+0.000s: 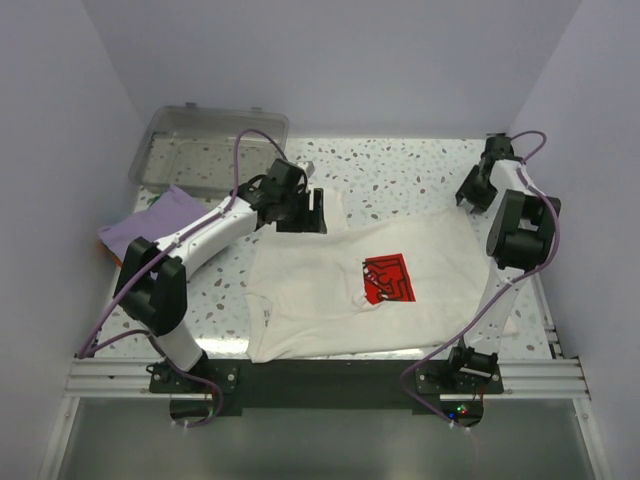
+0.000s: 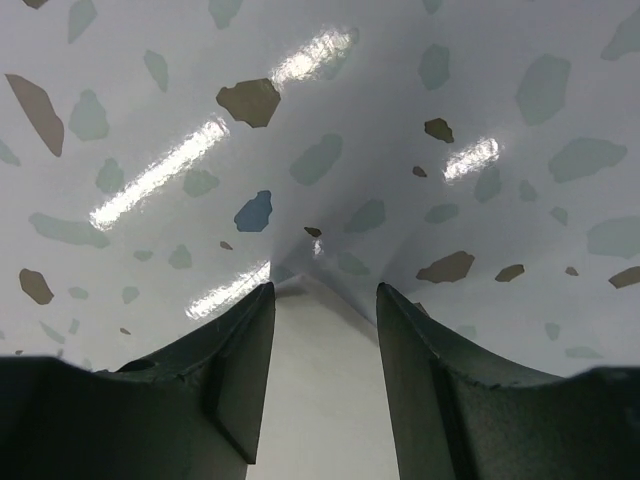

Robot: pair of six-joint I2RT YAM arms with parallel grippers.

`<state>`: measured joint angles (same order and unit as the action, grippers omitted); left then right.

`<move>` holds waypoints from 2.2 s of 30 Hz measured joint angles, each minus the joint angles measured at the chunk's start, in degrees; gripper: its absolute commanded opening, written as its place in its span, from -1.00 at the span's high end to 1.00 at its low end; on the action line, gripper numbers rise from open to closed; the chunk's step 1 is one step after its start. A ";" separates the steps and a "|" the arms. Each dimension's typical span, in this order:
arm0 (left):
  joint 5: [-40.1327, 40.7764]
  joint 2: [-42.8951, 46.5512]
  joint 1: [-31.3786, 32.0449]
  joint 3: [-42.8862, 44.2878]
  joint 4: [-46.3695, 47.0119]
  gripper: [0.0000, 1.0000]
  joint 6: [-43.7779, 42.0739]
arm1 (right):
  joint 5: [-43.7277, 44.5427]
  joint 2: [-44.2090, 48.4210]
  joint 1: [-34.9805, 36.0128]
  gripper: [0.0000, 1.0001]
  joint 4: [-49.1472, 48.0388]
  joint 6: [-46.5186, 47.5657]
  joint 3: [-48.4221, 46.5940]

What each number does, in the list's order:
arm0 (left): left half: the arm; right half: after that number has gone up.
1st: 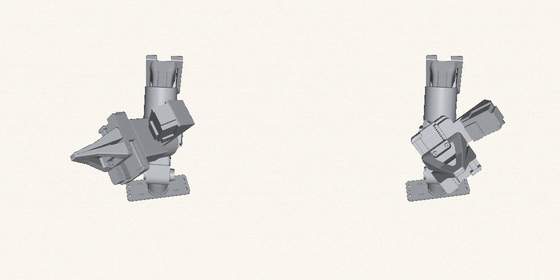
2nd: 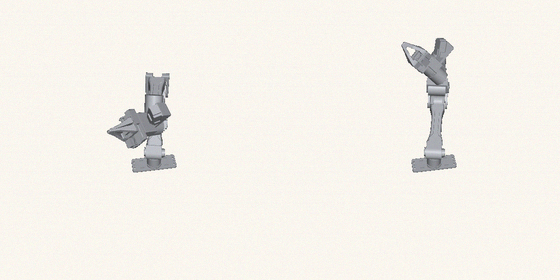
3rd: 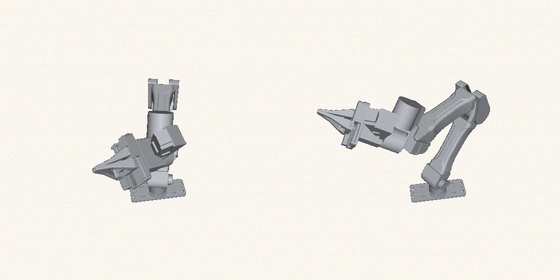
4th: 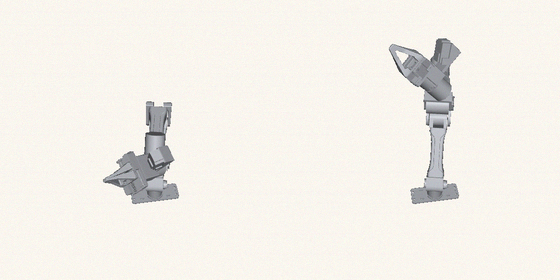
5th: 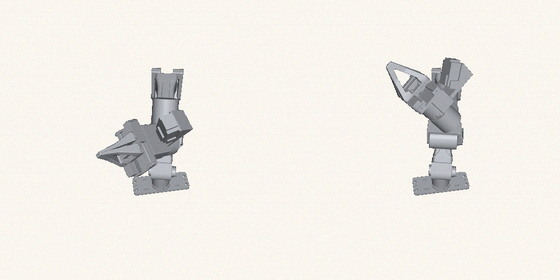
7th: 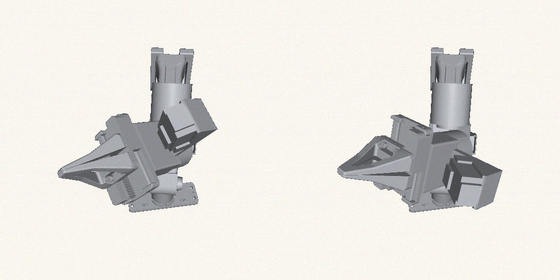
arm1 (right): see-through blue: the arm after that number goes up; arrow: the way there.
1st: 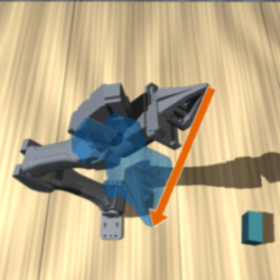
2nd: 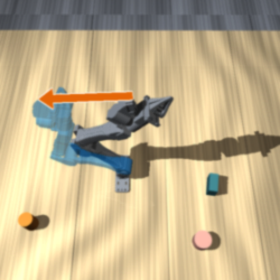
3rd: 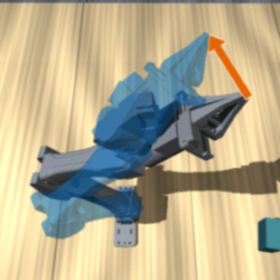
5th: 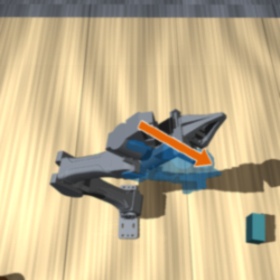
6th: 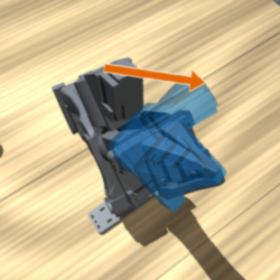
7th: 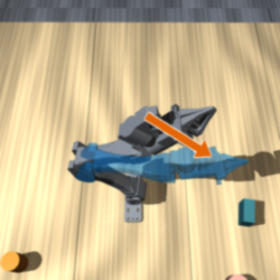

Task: Fold and stack the t-shirts
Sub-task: Fold the tshirt

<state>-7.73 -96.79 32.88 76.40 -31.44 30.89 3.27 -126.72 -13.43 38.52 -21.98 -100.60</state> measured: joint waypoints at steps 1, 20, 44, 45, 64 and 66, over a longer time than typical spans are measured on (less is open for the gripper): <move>0.00 0.00 0.00 0.00 0.00 -0.47 0.00 | 0.00 -0.48 0.22 0.05 0.00 0.00 -0.22; -0.70 -0.94 -0.15 0.42 -0.46 -0.47 -0.02 | 2.16 -2.47 1.49 0.94 2.91 0.66 -3.45; 8.48 -19.37 -1.01 24.11 -0.09 -0.45 -9.73 | 13.84 -0.94 -3.87 1.00 10.10 2.12 -1.25; 9.27 -20.90 -1.33 25.66 0.22 -0.45 -10.71 | 13.84 -0.66 -4.57 1.00 10.19 2.16 -0.74; 12.24 -38.21 -9.38 36.15 10.56 -0.22 -19.17 | 13.73 0.35 -7.89 1.00 11.37 2.54 0.85; 11.08 -39.54 -9.60 36.81 11.93 -0.19 -19.74 | 13.68 0.35 -7.89 1.00 11.37 2.56 0.87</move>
<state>3.36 -136.33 23.29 113.21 -19.51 11.16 16.95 -126.37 -21.32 49.89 -19.42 -99.72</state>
